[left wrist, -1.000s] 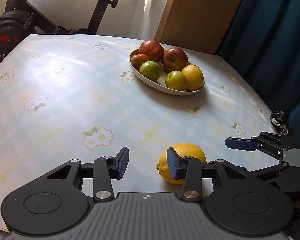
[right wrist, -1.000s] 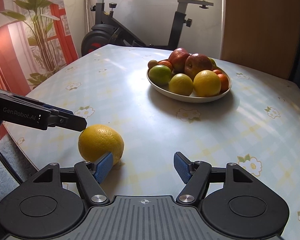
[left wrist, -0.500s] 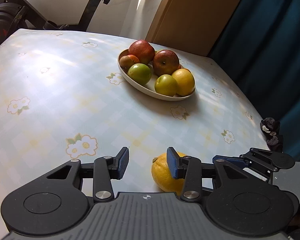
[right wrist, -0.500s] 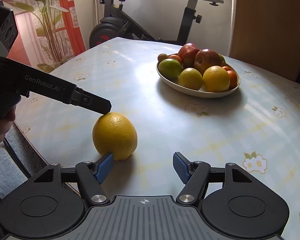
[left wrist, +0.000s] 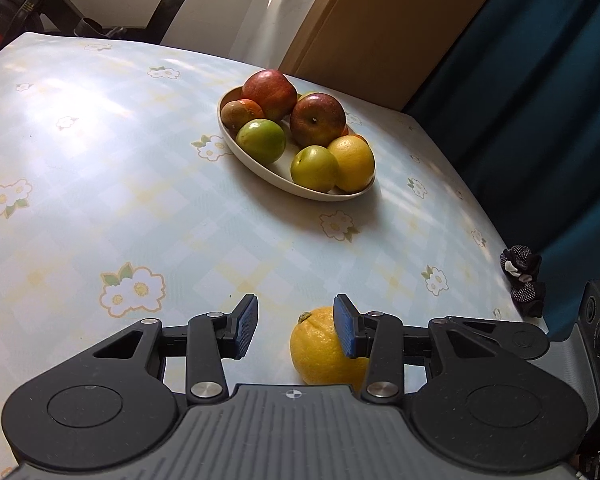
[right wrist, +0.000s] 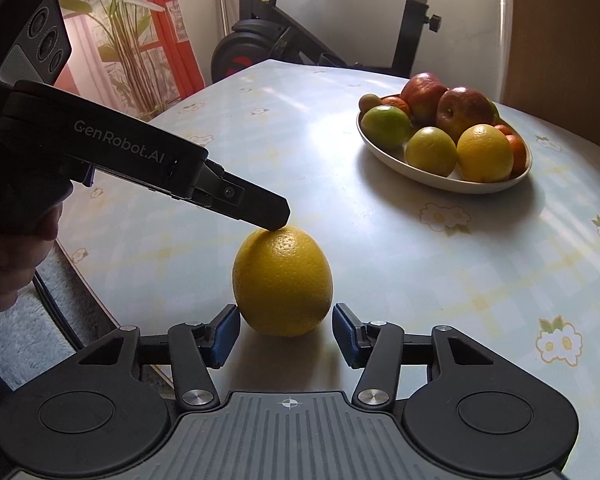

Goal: Organize fruits
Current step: 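Grasp the yellow lemon between both grippers, then lift the lemon and carry it over the plate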

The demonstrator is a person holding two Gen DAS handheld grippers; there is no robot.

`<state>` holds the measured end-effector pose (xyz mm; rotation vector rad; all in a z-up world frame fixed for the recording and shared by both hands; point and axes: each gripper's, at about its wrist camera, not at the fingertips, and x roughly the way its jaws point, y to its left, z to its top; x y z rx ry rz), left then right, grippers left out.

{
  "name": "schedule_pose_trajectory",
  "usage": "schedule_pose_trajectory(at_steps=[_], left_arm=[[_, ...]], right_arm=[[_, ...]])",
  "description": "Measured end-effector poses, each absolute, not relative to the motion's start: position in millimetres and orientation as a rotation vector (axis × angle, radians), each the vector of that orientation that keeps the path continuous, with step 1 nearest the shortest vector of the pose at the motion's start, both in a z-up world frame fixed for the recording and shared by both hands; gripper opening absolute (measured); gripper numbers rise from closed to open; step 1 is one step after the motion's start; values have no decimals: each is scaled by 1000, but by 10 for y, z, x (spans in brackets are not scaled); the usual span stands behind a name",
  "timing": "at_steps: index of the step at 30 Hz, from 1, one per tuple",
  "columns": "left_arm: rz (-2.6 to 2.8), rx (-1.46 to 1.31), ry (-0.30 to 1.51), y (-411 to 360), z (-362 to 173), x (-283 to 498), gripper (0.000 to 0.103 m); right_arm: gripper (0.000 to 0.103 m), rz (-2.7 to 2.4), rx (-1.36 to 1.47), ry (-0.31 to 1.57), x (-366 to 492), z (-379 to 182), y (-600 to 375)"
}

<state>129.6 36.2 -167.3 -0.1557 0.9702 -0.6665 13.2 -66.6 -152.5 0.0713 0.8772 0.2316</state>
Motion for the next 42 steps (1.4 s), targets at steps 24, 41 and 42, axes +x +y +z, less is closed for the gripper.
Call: schedule_pose_trajectory(at_steps=[24, 41, 42], left_arm=[[-762, -237, 1021, 237, -1713, 1422, 43], [-770, -296, 719, 47, -468, 2145, 43], [-768, -292, 716, 18, -446, 2212, 43]], right_arm=[[46, 232, 127, 814, 165, -1505, -814], [46, 227, -70, 555, 1033, -274, -1259], [46, 225, -74, 550, 1096, -264, -1292]])
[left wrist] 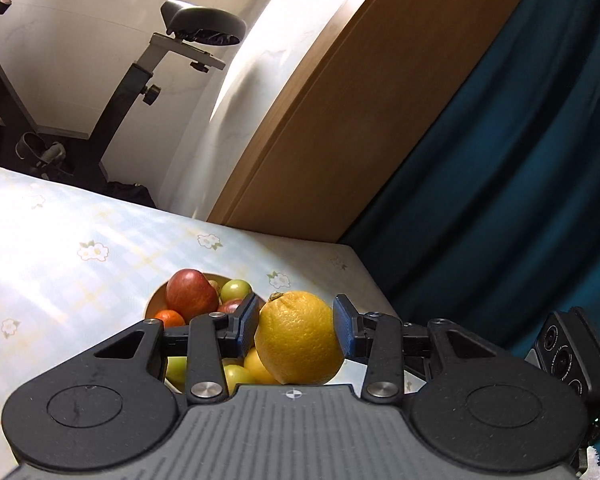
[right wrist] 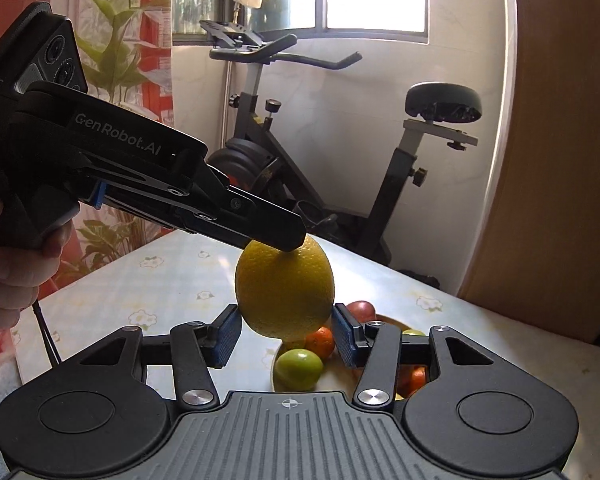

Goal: Organize fruits
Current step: 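Lift the lemon and carry it over the plate, then lower the lemon onto the plate and open both grippers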

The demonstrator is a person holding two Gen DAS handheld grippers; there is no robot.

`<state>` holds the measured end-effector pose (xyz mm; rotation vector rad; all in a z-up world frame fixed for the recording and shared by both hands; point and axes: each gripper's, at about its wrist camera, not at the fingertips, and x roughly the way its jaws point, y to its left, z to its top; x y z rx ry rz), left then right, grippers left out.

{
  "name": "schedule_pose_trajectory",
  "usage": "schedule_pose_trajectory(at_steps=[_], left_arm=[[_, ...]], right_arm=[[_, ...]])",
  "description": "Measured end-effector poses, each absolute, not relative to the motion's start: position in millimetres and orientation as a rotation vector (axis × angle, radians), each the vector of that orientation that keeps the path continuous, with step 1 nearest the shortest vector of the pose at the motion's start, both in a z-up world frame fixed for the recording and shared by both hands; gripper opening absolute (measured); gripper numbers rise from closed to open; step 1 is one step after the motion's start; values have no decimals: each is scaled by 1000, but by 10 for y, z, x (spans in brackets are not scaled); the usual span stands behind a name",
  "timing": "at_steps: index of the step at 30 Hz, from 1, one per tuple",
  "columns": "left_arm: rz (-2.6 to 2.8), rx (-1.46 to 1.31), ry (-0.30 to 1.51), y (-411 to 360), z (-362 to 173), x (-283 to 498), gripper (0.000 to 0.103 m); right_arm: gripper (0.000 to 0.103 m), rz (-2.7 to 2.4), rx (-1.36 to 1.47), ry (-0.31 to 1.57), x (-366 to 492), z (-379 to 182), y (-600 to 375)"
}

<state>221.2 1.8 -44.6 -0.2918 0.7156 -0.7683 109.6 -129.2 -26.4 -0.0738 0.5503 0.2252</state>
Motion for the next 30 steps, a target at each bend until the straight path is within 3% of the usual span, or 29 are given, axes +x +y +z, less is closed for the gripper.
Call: schedule_pose_trajectory(at_steps=[12, 22, 24, 27, 30], left_arm=[[-796, -236, 873, -120, -1006, 2930, 43], [-794, -249, 924, -161, -1187, 3188, 42], [-781, -257, 939, -180, -1243, 3265, 38], [-791, -276, 961, -198, -1308, 3311, 36], [-761, -257, 979, -231, -1368, 3347, 36]], right_arm=[[46, 222, -46, 663, 1732, -927, -1521], [46, 211, -19, 728, 1965, -1133, -1589], [46, 197, -3, 736, 2000, -1165, -1622], [38, 200, 45, 736, 1997, -1186, -1671], [38, 200, 46, 776, 2030, -1227, -1653]])
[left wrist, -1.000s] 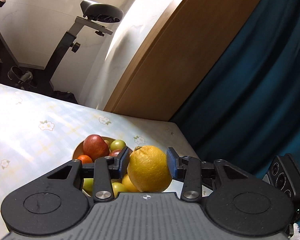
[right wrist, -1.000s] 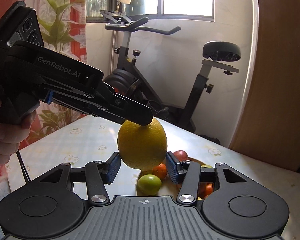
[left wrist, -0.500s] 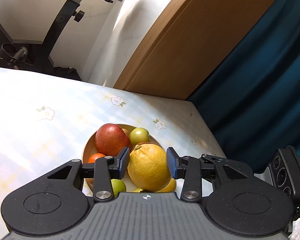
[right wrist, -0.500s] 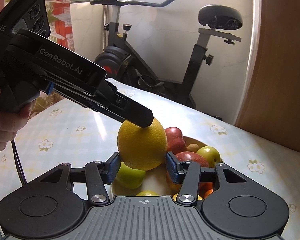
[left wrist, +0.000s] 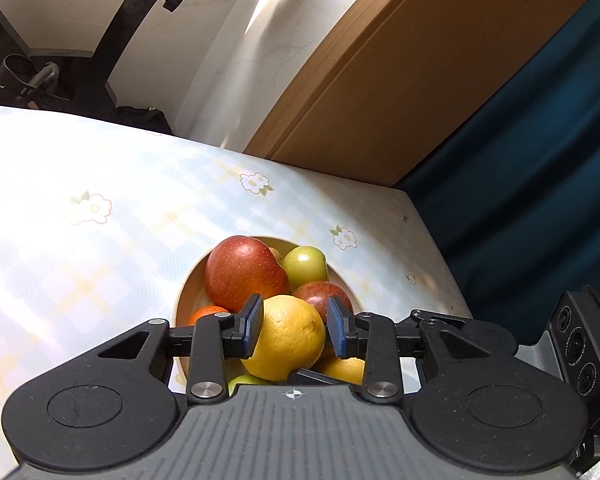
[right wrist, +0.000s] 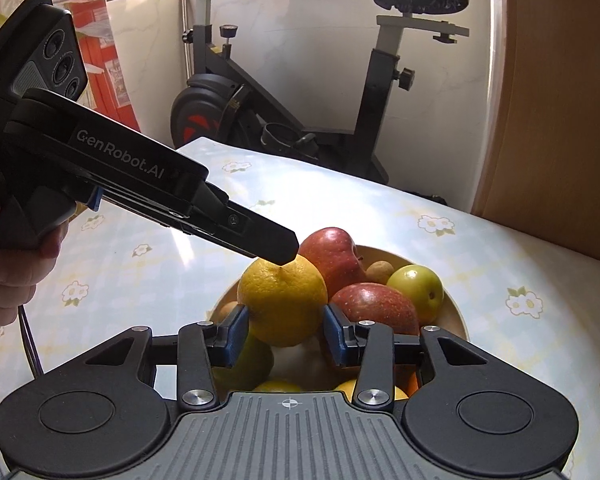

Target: Organize fruits

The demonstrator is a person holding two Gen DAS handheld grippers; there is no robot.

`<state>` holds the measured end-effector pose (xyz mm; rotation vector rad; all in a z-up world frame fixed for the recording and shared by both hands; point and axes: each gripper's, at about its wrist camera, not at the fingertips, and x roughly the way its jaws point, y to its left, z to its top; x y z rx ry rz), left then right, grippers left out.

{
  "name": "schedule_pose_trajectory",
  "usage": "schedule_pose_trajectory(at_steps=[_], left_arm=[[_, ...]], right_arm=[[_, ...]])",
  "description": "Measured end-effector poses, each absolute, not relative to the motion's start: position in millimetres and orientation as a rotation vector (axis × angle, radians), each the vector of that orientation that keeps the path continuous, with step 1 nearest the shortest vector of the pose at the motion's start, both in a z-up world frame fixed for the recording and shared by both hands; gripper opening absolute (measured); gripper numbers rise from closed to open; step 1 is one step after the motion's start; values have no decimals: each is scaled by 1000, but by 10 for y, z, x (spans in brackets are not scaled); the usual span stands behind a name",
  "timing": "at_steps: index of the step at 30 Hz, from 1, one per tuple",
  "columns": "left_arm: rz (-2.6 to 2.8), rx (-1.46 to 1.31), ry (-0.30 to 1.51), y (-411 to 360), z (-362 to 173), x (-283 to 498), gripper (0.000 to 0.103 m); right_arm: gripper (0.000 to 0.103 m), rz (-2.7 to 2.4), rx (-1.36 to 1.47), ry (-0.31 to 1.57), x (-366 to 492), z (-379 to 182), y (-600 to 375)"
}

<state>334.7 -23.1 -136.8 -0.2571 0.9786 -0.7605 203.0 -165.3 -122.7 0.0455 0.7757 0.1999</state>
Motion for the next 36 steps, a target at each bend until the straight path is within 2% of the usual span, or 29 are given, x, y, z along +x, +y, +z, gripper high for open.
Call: schedule_pose_trajectory(at_steps=[7, 13, 23, 25, 26, 27, 29, 31, 33, 36], left_arm=[[-717, -253, 995, -210, -1446, 3379, 36], [-711, -232, 980, -224, -1449, 3328, 37], [-663, -101, 878, -299, -1277, 3127, 38], [-669, -117, 850, -246, -1206, 3071, 40], [-664, -130, 839, -195, -1155, 3034, 47], [-651, -139, 827, -155, -1117, 3003, 59], [-625, -147, 787, -54, -1009, 2909, 73], [-608, -143, 751, 27, -905, 2808, 79], [-581, -123, 714, 91, -785, 2670, 89], [-542, -106, 667, 167, -626, 2459, 95]], right_arm=[[37, 170, 48, 790, 2002, -1250, -1641], [32, 132, 42, 801, 1961, -1223, -1634], [35, 14, 89, 763, 1726, -1128, -1819], [40, -16, 94, 741, 1637, -1070, -1864], [46, -34, 94, 732, 1594, -1040, -1881], [52, -46, 93, 724, 1557, -1014, -1892], [59, -80, 85, 695, 1452, -933, -1914], [65, -100, 83, 663, 1341, -850, -1923], [81, -115, 88, 636, 1242, -774, -1921], [97, -136, 102, 587, 1071, -631, -1901]])
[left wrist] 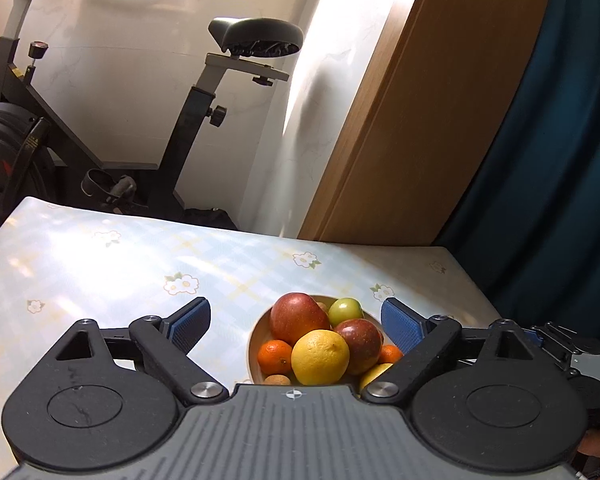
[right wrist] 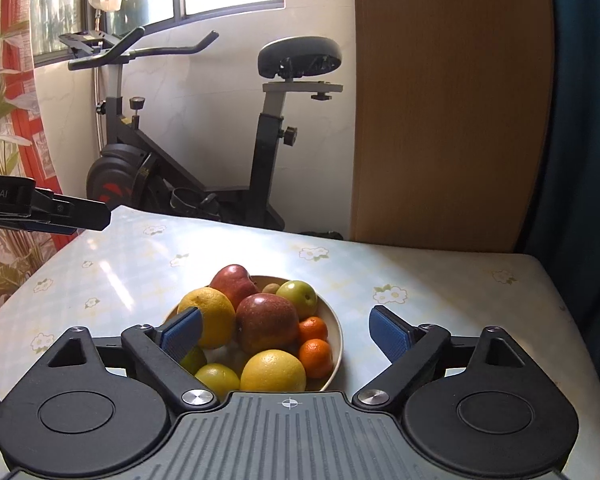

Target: Organize fruits

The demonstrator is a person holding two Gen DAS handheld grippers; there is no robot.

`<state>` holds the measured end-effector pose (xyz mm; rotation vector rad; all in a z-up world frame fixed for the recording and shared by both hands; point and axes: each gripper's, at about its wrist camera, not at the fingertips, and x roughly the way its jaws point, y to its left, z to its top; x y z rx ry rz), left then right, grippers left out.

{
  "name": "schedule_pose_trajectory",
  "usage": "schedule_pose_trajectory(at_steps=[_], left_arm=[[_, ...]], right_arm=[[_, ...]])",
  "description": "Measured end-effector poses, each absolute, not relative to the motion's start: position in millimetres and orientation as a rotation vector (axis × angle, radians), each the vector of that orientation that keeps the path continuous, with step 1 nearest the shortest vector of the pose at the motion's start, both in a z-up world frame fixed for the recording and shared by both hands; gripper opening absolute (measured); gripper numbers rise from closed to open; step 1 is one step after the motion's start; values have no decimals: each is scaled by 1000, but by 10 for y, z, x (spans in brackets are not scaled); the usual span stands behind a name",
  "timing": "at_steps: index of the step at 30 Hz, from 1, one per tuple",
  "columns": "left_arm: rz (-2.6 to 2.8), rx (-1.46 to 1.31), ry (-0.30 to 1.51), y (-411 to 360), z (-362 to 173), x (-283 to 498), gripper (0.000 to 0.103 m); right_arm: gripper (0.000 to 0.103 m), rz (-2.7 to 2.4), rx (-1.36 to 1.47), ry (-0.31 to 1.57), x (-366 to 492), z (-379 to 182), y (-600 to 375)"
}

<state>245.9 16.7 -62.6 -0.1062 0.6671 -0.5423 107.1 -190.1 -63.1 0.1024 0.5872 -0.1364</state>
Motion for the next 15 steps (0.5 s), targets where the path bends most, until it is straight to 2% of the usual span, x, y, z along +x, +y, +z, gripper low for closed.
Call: schedule_pose_trajectory(at_steps=[2, 15], left_arm=[[-533, -97, 652, 195, -551, 2329, 95], [-421, 55, 493, 277, 25, 1310, 95]], right_arm=[[103, -141, 117, 560, 960, -536, -1877], [103, -135, 190, 494, 490, -104, -1629]])
